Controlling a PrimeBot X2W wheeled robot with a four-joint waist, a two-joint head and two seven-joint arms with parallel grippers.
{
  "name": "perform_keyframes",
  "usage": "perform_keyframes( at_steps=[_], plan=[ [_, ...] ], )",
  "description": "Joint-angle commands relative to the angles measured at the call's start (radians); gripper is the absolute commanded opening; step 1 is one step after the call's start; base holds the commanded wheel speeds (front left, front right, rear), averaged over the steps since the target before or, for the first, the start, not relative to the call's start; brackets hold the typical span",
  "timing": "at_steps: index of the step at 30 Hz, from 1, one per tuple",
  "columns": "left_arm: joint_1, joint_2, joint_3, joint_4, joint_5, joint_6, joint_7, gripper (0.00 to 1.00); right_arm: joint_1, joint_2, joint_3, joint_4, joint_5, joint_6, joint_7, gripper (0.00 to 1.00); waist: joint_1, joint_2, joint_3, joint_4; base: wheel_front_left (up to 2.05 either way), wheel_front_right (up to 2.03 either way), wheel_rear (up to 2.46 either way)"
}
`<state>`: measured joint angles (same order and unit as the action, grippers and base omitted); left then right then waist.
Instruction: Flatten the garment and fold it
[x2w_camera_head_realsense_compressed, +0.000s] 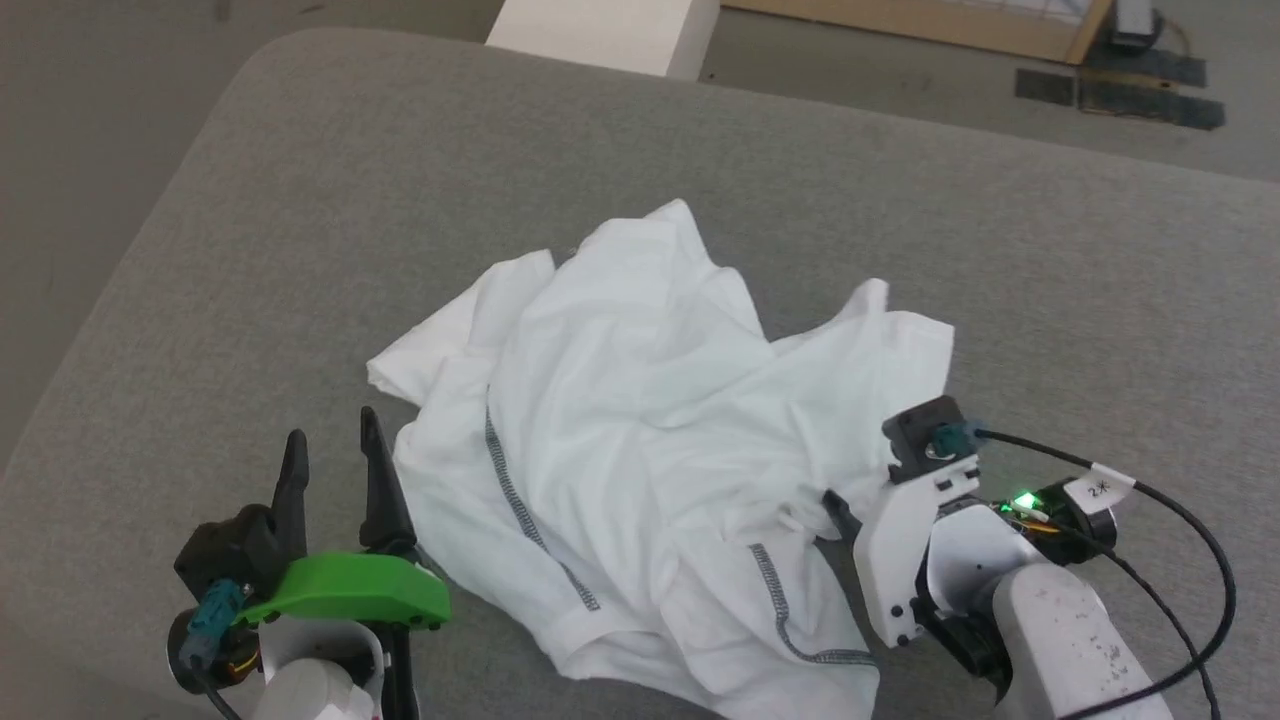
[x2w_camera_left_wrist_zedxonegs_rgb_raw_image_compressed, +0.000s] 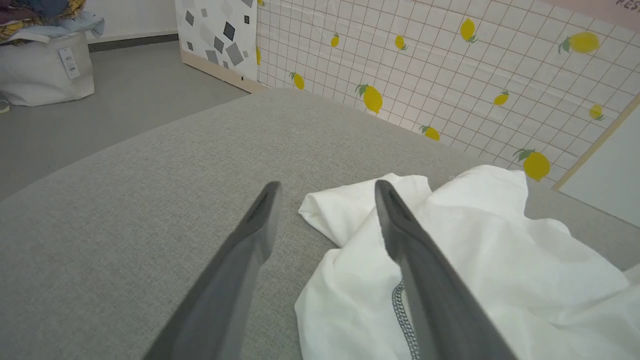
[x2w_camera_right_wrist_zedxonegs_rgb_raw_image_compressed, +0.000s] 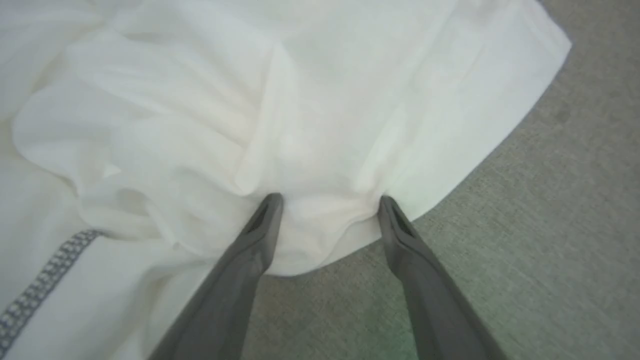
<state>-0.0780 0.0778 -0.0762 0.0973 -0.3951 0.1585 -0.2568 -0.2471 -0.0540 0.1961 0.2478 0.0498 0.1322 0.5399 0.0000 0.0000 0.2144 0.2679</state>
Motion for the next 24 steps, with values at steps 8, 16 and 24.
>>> perform_keyframes(
  at_steps=[8, 16, 24],
  plan=[
    [-0.002, -0.026, 0.034, 0.017, 0.036, -0.054, -0.005, 1.00, -0.114, -0.134, -0.037, 0.015, -0.003, -0.002, 0.059, 0.00, 0.0000, 0.0000, 0.044, 0.051, 0.00, 0.00, 0.00],
    [-0.050, -0.027, -0.013, 0.010, 0.007, -0.058, -0.005, 1.00, -0.362, -0.368, -0.208, 0.061, -0.042, -0.002, -0.016, 0.00, 0.0000, 0.0000, 0.124, 0.076, 0.00, 0.00, 0.00],
    [-0.078, -0.027, -0.039, 0.004, -0.010, -0.039, -0.005, 1.00, -0.458, -0.371, -0.351, 0.200, -0.080, -0.002, -0.143, 1.00, 0.0000, 0.0000, 0.159, 0.092, 0.00, 0.00, 0.00]
  ],
)
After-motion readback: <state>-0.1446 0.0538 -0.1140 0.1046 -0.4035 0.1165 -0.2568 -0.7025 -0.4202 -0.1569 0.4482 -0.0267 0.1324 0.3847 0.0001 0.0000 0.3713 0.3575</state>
